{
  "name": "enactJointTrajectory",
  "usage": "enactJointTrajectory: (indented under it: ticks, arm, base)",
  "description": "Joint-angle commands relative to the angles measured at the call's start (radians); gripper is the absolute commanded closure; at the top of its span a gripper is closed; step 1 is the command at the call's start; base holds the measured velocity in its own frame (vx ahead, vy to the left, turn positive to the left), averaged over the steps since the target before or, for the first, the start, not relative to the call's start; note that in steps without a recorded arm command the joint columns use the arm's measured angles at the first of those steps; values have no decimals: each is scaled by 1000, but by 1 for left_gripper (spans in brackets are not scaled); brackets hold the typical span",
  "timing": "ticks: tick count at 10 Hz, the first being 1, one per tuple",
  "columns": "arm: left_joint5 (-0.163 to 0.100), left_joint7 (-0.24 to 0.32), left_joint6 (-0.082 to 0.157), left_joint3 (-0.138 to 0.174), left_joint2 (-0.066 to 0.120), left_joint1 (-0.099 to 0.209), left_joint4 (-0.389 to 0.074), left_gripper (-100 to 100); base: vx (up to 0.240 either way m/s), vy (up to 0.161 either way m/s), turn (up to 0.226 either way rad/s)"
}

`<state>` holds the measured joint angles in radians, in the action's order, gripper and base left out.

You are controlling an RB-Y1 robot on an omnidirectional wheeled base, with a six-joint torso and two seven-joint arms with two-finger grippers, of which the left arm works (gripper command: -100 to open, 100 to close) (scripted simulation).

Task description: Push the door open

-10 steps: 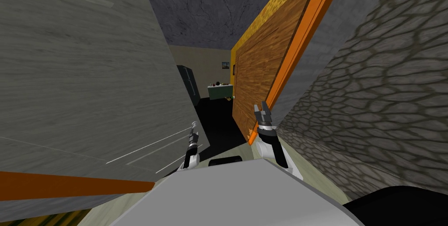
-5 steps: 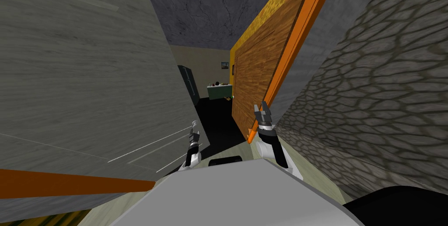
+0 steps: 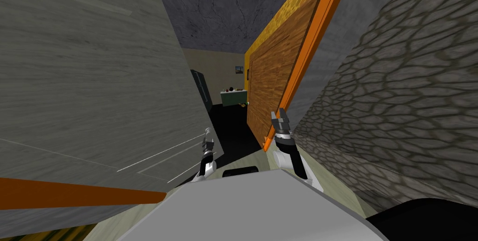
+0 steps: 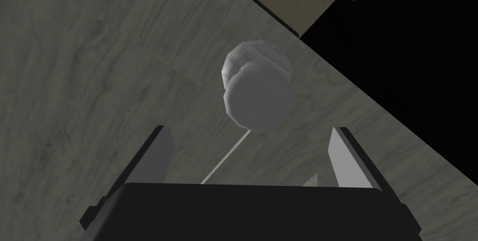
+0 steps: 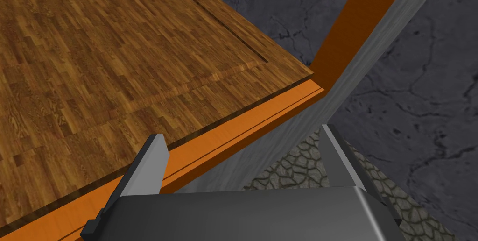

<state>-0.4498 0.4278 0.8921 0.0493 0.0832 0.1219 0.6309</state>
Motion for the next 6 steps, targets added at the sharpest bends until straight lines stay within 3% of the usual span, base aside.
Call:
enactJointTrajectory:
  ticks: [1,2,3,4,6]
  arm:
    - [-42,50,9,-15,-5,10,-8,-100]
    - [-42,66,9,-15,-5,10,-8,-100]
    - [-69,102,14,-25,-9,16,-13,-100]
    - [-69,107,14,-25,-9,16,-13,-100]
    - [-123,173,23,-44,-15,28,-21,-100]
  base:
    - [-55,10,-36]
    - [-40,8,-16]
    - [-32,7,-22]
    - [-25,7,-16]
    - [-35,8,-29]
